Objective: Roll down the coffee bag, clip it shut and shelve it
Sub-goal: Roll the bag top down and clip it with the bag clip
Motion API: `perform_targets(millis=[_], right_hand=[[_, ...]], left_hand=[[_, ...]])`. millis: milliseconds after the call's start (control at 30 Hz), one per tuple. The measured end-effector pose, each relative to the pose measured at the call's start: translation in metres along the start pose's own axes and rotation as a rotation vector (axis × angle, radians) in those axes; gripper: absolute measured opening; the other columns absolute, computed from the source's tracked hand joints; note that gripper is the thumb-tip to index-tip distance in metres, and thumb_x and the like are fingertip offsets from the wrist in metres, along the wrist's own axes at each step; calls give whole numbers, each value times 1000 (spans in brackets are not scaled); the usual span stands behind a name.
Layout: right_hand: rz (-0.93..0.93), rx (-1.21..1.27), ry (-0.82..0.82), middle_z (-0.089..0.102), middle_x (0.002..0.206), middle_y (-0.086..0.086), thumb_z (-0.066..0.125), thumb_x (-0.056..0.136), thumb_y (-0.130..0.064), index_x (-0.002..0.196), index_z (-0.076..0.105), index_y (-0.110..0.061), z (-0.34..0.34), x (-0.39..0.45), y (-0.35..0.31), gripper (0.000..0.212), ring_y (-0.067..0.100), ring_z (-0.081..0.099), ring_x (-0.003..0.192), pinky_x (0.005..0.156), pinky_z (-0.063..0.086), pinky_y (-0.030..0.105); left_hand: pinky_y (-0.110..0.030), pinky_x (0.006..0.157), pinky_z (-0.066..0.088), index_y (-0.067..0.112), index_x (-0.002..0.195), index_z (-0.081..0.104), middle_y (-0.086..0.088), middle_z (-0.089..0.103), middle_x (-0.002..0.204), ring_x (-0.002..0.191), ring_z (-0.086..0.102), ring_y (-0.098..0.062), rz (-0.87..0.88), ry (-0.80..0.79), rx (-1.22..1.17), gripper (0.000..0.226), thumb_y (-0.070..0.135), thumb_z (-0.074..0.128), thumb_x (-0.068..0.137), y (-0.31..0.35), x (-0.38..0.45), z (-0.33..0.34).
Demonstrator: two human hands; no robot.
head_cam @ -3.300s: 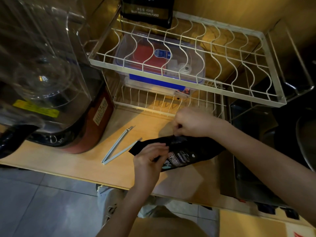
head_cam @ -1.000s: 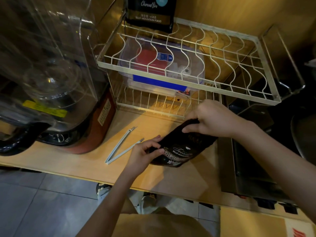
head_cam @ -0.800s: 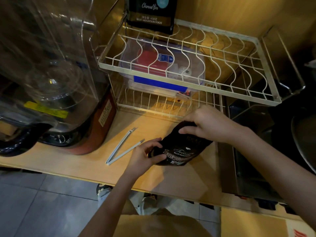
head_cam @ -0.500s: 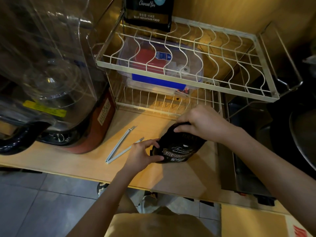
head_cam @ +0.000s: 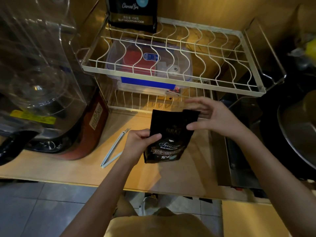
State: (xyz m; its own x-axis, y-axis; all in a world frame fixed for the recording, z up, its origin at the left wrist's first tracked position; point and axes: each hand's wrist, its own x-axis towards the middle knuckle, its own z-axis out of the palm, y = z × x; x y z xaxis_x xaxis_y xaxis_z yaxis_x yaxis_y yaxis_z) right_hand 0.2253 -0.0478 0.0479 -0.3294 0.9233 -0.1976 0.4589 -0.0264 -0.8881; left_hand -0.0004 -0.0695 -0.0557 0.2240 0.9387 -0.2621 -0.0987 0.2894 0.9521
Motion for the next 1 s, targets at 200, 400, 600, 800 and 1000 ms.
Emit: perform_targets(millis=[200,400,600,800,1000], right_hand=[[196,361,25,63,114,-17,85,48,-23,111,51,-43,48,-12,63,74,-4,58,105,75,51,12],[197,431,309,73,83,-16,87,47,-16,85,63,-34,70,0,75,48,-3,67,83,59,52,11],[120,462,323,73,82,-18,82,56,-5,86,62,-31,75,-1,74,45,-3,67,81,59,52,11],[152,601,122,70,106,-11,77,60,-18,108,61,-31,61,-11,88,52,12,62,106,79,54,22],[180,582,119,71,103,-17,83,57,-24,103,61,-40,75,-13,86,53,6,65,98,71,54,16]], left_hand=[[-24,65,56,4,82,70,-4,74,78,80,69,-21,-117,-104,-185,23,18,68,64,-1,5,-2],[-25,67,54,-5,81,67,-13,69,82,79,67,-22,-32,-19,-114,30,18,70,62,3,10,-3],[-19,57,54,10,59,65,5,73,65,68,68,-12,91,105,-64,11,10,76,58,1,13,-5],[-22,67,55,18,96,52,4,75,87,89,69,-15,114,-51,-178,38,13,72,64,0,12,-8],[-26,64,56,16,88,65,1,73,82,83,66,-19,-71,-75,-297,16,25,60,76,-3,15,0]])
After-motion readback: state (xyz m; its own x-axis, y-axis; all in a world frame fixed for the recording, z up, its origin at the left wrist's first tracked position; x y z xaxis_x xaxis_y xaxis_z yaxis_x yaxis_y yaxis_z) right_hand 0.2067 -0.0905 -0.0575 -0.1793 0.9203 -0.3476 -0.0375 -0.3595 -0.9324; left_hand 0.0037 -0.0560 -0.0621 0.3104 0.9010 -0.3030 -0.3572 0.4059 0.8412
